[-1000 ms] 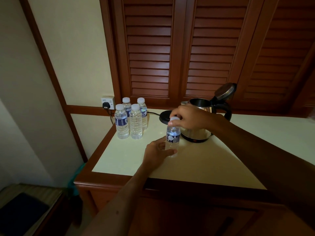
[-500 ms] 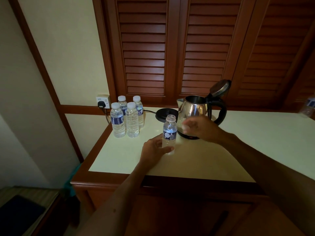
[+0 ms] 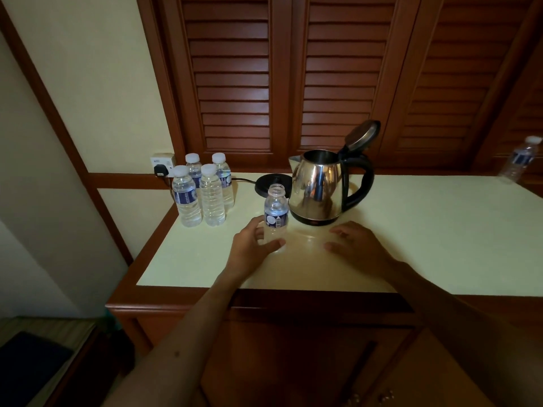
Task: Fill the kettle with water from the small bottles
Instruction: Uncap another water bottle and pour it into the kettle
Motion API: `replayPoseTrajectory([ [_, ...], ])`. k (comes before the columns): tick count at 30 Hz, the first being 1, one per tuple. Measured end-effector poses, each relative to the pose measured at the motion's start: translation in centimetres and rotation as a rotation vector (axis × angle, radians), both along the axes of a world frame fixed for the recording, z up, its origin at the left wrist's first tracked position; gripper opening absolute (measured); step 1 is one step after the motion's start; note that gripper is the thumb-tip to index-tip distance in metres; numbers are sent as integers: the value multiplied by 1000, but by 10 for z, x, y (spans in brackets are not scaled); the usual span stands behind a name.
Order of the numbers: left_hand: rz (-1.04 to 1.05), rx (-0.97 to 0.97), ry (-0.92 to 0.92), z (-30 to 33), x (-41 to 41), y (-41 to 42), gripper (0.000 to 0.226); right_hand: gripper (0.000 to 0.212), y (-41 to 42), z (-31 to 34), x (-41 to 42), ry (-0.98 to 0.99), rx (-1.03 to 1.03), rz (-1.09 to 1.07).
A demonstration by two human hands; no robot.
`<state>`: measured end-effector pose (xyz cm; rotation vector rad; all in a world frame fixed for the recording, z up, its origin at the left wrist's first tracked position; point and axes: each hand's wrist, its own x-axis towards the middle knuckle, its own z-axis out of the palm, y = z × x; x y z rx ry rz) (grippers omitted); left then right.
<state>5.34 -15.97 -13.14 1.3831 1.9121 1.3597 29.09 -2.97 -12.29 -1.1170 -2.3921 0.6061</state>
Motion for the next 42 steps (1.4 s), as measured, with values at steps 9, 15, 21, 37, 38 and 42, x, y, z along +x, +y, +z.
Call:
replayPoseTrajectory([
  [9, 35, 89, -207, 7, 19, -1, 62, 58, 48, -2, 66, -352, 141, 23],
  [15, 110, 117, -156, 7, 26, 8, 55, 61, 52, -12, 69, -375, 193, 37],
  [21, 174, 136, -93, 16, 33, 25, 53, 61, 57, -16, 70, -369, 175, 48],
  [37, 344, -232, 655, 125, 20, 74, 42, 62, 66, -22, 71, -281, 164, 30],
  [38, 347, -256, 692, 130, 20, 73, 42, 62, 65, -22, 71, -275, 167, 29],
  [42, 357, -353, 871, 153, 21, 68, 47, 60, 64, -20, 71, -256, 170, 29],
])
